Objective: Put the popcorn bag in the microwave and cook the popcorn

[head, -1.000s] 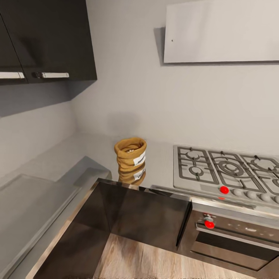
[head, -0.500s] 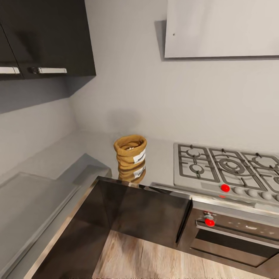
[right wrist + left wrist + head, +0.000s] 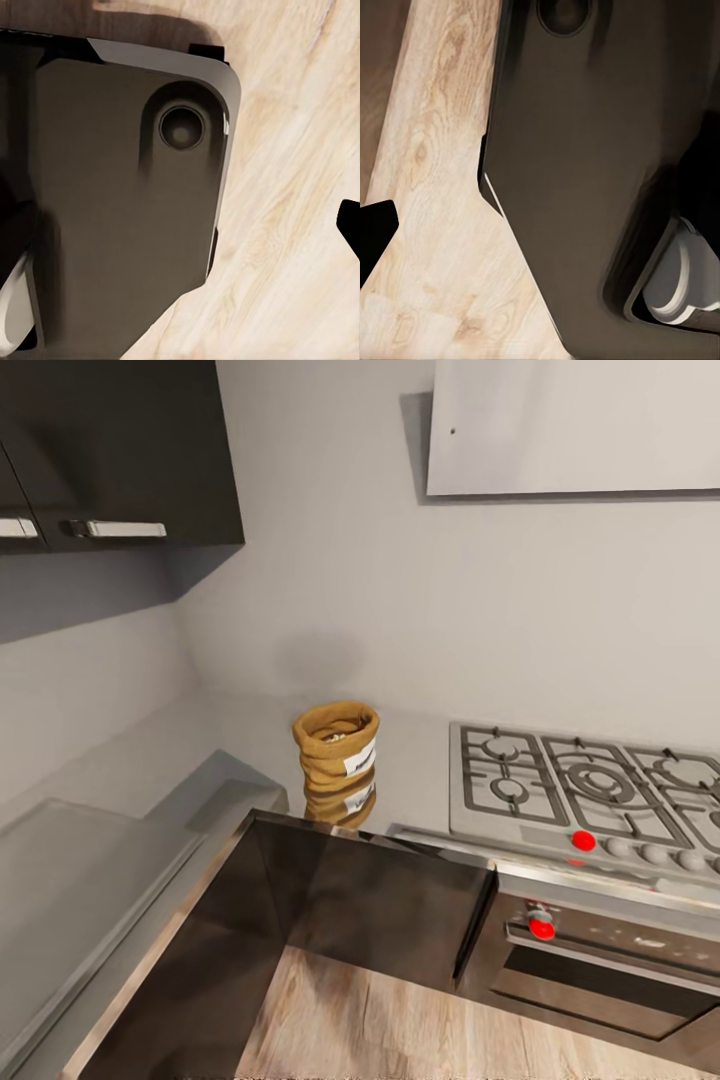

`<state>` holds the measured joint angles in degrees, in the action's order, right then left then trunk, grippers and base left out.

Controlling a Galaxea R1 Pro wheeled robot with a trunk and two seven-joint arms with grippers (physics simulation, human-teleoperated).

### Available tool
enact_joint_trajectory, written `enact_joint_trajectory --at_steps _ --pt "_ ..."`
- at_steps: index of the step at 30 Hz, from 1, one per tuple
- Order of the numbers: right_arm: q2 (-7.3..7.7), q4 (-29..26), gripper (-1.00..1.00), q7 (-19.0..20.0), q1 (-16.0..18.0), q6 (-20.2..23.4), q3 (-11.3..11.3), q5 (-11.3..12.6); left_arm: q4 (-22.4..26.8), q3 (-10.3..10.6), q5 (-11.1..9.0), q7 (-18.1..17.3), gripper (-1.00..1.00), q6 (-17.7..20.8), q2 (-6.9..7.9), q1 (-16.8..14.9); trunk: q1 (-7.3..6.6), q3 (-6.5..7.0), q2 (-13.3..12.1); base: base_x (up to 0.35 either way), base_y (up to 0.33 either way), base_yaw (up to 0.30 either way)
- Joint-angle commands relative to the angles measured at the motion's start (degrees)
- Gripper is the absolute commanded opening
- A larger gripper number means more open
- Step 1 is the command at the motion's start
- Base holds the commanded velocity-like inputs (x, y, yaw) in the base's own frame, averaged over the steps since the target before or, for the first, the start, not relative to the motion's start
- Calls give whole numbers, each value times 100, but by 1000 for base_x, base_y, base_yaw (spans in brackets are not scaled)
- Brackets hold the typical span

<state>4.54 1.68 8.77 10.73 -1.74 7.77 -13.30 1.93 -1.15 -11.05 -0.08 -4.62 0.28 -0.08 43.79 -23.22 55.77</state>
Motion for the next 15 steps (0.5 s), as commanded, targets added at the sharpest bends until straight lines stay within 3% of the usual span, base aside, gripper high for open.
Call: enact_joint_trajectory --at_steps 1,15 --pt "3 16 100 12 8 -19 49 -49 1 -8 -27 -3 100 -13 1 -1 0 -15 4 0 0 0" --pt "3 16 100 13 8 -13 49 -49 -1 -8 -29 -1 100 -13 7 -1 0 -145 4 0 0 0"
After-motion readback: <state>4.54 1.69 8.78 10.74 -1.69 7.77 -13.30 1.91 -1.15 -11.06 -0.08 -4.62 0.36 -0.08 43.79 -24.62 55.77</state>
